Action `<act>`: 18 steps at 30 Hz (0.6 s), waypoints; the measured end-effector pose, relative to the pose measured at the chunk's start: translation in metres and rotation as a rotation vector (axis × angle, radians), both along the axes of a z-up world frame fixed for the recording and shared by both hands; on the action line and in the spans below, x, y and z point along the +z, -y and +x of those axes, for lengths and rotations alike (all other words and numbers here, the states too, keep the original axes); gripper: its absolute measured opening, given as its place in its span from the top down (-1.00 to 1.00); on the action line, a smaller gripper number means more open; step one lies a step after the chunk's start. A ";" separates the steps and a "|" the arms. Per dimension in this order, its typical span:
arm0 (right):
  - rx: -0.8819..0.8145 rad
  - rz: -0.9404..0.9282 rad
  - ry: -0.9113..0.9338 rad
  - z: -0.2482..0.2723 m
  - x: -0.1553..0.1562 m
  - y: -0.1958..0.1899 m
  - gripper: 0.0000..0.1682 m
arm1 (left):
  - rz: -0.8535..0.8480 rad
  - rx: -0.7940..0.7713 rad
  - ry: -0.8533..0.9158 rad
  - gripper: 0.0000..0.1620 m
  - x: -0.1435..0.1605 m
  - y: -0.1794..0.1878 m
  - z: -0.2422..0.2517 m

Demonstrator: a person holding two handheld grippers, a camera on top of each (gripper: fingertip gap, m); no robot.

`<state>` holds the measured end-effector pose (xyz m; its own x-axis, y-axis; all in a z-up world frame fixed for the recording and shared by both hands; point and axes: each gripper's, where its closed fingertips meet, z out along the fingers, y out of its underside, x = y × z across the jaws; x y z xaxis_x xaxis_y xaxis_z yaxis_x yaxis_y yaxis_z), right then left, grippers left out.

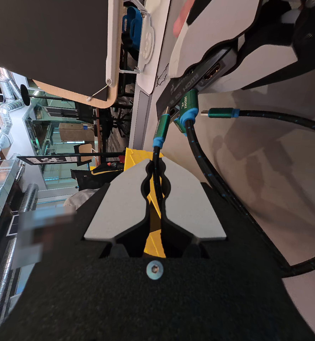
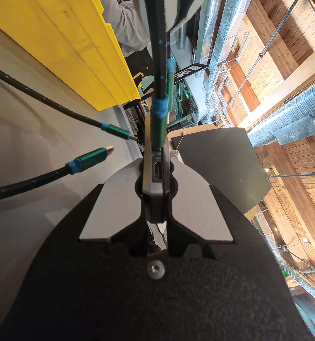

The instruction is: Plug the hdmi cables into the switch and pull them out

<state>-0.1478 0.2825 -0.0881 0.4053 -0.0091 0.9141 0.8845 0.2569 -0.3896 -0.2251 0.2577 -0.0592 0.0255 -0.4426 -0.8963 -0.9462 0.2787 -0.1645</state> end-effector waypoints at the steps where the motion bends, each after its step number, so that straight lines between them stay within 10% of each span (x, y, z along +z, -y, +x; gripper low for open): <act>1: 0.000 -0.001 0.000 0.000 0.000 0.000 0.73 | -0.002 -0.003 -0.002 0.92 0.000 0.000 0.000; 18: 0.001 -0.008 0.010 -0.001 -0.002 0.000 0.73 | 0.033 0.047 -0.070 0.93 -0.005 -0.004 -0.006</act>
